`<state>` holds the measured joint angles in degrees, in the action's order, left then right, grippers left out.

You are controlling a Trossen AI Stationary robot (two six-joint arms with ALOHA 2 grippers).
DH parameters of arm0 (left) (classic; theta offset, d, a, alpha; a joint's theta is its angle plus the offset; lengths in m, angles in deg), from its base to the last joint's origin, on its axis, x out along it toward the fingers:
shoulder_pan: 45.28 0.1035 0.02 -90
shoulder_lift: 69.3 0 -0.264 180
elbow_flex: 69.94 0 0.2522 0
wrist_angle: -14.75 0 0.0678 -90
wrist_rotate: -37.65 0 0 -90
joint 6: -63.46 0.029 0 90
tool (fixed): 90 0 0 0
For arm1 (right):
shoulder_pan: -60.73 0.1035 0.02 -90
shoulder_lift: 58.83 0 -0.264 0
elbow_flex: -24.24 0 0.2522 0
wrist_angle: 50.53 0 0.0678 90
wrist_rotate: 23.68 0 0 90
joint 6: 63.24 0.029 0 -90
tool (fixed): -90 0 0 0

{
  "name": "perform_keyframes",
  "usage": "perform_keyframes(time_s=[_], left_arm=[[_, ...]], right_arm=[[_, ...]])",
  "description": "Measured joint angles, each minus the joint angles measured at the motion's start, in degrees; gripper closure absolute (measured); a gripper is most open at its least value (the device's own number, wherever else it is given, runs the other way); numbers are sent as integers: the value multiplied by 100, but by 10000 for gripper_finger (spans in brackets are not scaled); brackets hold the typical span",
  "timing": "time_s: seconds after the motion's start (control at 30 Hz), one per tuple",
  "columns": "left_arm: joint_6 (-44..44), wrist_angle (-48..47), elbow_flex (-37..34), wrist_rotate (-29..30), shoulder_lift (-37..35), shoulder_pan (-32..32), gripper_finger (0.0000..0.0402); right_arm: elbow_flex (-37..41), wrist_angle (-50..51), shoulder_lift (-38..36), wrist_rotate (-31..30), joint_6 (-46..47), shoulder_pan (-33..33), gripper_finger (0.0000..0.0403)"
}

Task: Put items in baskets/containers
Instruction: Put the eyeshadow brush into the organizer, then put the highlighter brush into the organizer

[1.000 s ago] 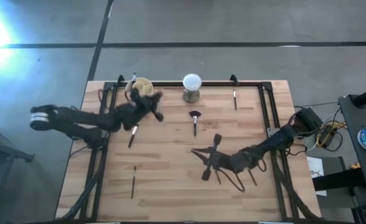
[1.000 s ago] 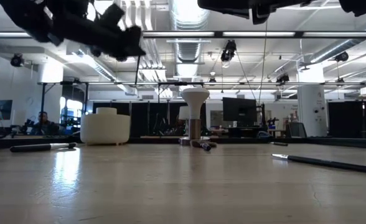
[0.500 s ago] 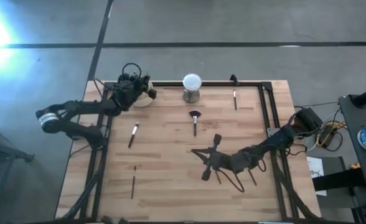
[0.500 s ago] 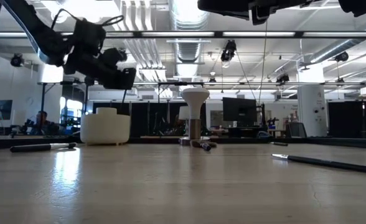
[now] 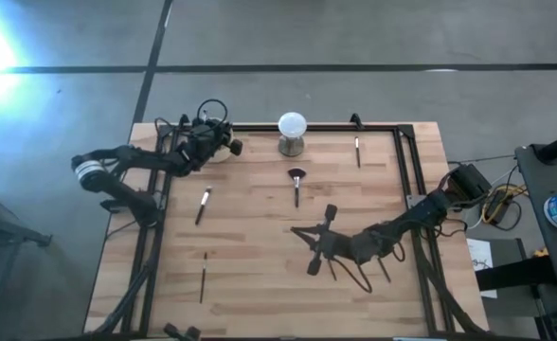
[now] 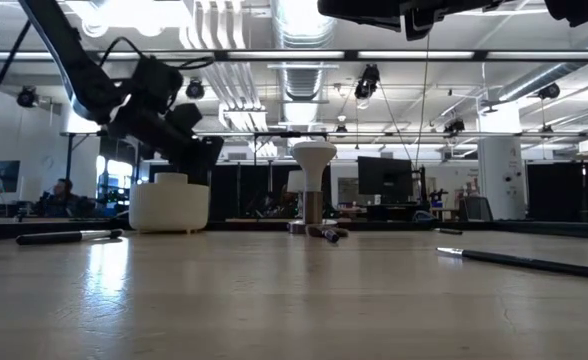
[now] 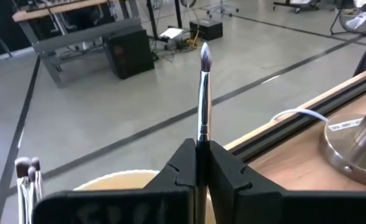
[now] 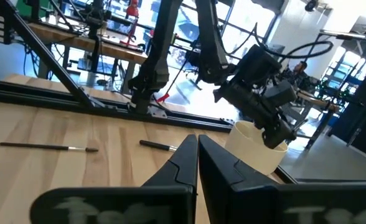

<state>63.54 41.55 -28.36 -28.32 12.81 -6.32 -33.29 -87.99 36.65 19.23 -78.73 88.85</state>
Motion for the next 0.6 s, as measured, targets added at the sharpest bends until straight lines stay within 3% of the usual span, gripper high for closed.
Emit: perform_keyframes(time_s=[0.3,0.47,0.6], left_arm=[[-310,-386,0,-17,-161,-67,308],[-138,-1215,0,-234,-793,-309,306],[-141,-2004,0,-234,-1461,-866,325]], right_arm=[[0,50,0,1,-17,0,394],[0,183,-11,-106,7,0,394],[2,566,-85,-118,37,21,394]])
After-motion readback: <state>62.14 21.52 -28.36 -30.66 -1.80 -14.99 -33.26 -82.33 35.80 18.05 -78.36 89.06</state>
